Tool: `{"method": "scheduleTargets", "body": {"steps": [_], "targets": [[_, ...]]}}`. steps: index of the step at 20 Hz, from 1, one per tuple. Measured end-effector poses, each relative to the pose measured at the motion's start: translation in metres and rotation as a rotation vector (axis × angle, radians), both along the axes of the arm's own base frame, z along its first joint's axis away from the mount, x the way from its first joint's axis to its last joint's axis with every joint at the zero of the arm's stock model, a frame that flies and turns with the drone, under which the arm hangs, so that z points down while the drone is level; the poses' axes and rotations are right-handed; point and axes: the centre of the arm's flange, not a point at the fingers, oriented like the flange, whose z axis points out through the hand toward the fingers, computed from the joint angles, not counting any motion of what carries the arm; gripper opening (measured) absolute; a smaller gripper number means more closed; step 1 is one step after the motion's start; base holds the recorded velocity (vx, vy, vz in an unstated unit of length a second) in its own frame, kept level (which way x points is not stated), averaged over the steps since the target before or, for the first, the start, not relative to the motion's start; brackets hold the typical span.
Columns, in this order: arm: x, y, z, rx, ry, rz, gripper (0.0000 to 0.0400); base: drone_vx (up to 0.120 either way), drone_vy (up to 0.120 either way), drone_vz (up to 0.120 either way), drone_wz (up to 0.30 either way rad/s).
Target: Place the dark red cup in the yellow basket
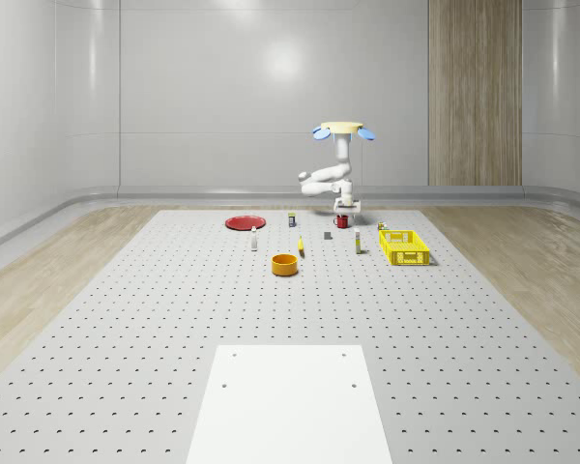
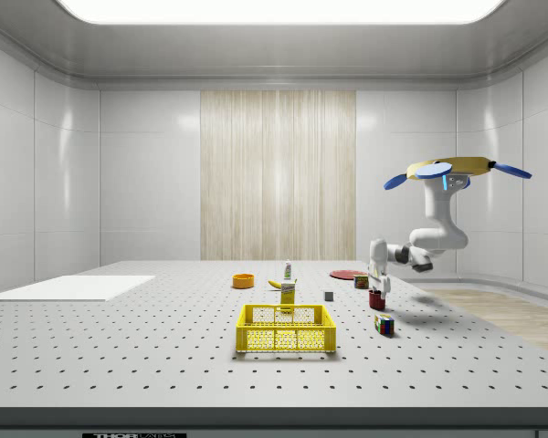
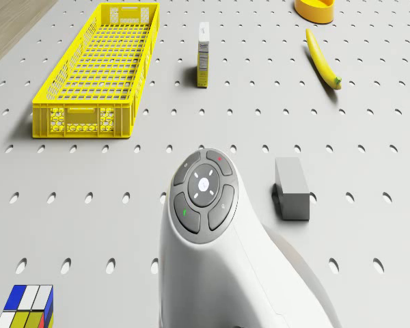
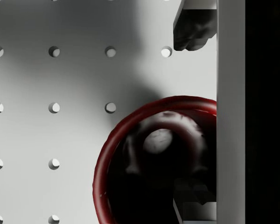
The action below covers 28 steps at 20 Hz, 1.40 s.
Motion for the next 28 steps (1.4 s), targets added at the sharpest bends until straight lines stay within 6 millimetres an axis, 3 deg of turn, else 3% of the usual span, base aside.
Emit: {"method": "scheduleTargets", "body": {"steps": [8, 12, 16, 21, 28], "targets": [[0.000, -0.003, 0.009, 0.000, 0.000, 0.000, 0.0400, 0.000, 0.000, 0.000, 0.000], [0.000, -0.004, 0.011, 0.000, 0.000, 0.000, 0.0220, 0.000, 0.000, 0.000, 0.000], [0.000, -0.004, 0.012, 0.000, 0.000, 0.000, 0.0144, 0.000, 0.000, 0.000, 0.000], [0.000, -0.004, 0.012, 0.000, 0.000, 0.000, 0.0113, 0.000, 0.000, 0.000, 0.000], [0.000, -0.004, 0.002, 0.000, 0.000, 0.000, 0.0102, 0.000, 0.000, 0.011, 0.000]]}}
